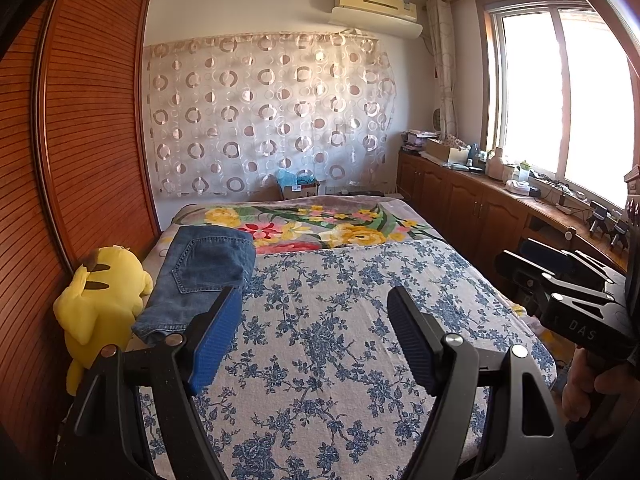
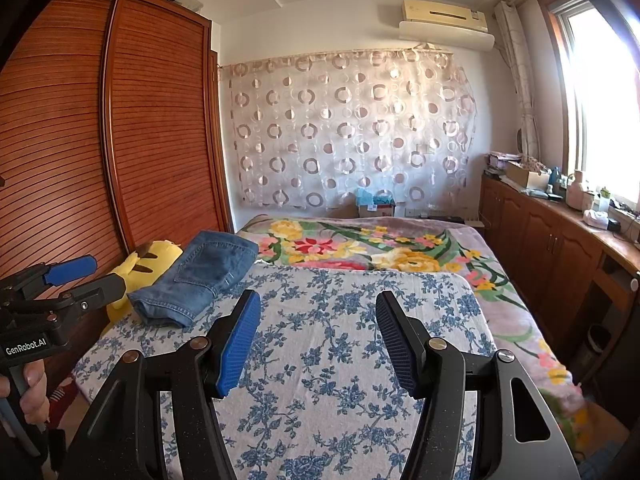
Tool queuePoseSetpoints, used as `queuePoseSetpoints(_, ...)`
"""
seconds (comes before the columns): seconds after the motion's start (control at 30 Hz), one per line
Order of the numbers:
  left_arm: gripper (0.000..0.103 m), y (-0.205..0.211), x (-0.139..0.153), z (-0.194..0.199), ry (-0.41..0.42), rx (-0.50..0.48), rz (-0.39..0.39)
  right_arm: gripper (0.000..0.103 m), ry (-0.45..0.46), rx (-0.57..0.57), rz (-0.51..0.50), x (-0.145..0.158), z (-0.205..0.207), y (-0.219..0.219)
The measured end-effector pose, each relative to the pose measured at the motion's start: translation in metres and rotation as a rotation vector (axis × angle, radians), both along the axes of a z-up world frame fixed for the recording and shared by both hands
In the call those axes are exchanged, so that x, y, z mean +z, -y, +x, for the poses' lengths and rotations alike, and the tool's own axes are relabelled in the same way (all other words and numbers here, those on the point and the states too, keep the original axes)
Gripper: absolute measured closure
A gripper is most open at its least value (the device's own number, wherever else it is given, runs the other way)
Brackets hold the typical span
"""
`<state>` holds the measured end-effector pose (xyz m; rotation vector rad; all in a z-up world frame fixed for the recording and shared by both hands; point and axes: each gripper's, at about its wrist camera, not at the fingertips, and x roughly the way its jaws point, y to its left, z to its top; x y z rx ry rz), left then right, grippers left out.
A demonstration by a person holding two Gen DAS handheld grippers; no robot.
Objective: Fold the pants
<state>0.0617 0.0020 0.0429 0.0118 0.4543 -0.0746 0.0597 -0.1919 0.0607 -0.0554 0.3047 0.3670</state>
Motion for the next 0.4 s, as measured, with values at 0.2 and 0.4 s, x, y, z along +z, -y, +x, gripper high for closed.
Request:
queuePoseSetpoints(0.2, 0.027, -0.0003, -0.0003, -0.0002, 0.001, -0.001, 0.001, 0.041, 0.000, -0.004, 0.001, 0.0006, 0.0005, -0.0009)
queuePoseSetpoints(0.4, 0.027, -0.0006, -0.0010, -0.0002, 0.001, 0.000, 0.000, 0.041, -0.004, -0.004, 0.005, -0.0010, -0.0019, -0.0032)
